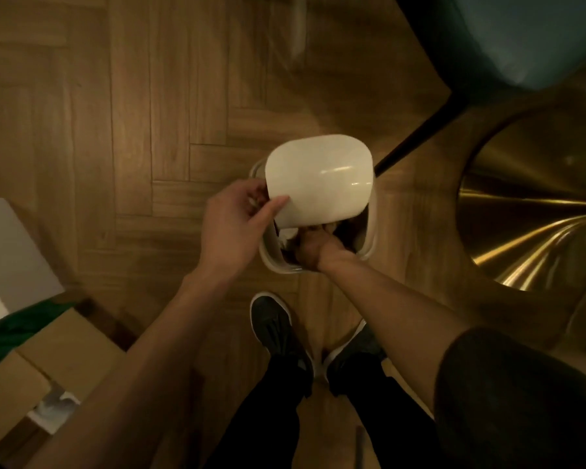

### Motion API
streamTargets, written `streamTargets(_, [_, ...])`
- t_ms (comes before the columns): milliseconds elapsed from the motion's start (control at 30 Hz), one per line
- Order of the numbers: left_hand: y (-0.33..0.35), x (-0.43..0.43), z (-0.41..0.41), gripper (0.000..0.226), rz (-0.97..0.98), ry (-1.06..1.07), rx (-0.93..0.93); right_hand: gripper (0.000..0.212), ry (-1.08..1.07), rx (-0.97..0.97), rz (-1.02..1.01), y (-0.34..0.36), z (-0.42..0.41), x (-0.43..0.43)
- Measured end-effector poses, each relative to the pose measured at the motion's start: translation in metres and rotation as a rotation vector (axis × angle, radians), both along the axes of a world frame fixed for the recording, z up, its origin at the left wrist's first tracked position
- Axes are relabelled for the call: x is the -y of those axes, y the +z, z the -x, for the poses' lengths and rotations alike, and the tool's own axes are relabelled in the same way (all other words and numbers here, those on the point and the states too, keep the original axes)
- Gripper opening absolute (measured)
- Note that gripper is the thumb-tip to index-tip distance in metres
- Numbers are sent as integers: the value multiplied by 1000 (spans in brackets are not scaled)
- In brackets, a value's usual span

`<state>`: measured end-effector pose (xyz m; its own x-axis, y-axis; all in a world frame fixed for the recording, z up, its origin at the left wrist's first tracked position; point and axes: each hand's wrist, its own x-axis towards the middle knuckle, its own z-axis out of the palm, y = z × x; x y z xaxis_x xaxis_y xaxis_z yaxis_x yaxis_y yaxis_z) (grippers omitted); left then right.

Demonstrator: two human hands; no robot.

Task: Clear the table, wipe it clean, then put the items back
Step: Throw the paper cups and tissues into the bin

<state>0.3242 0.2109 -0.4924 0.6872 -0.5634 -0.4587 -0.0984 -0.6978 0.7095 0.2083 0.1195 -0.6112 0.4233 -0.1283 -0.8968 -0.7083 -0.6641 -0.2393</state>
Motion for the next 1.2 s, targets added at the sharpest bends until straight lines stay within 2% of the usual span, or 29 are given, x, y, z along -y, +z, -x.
streamTargets(133, [2,14,-7,21,-17,-10,-11,39,-38,133,-73,21,23,3])
streamTargets(267, [4,23,-3,24,-41,-19,-108,34,162,177,129,37,58,6])
streamTargets(367, [4,21,4,27,-52,-73,-132,33,33,119,44,34,56,11])
streamTargets(467, [6,10,9,18,-43,-87,-91,32,16,92,-45,34,44,18])
streamTargets(700, [9,12,7,17,-28,-134,-43,28,-110,189,-76,89,32,3])
streamTargets(767, [10,15,6,22,-49,-112,-75,26,-203,220,-74,106,46,-4])
streamTargets(867, [23,19,8,48,-82,-86,-98,23,-360,284,-94,133,73,-8])
streamTargets(933, [39,14,13,54,-120,-44,-122,24,-445,292,-96,158,86,-3])
streamTargets(1067, [107,5,28,27,-145,-82,-235,25,-693,275,-58,236,89,15])
streamTargets(1200, [232,17,49,19,-1,-121,-322,20,-1032,331,-109,349,75,37])
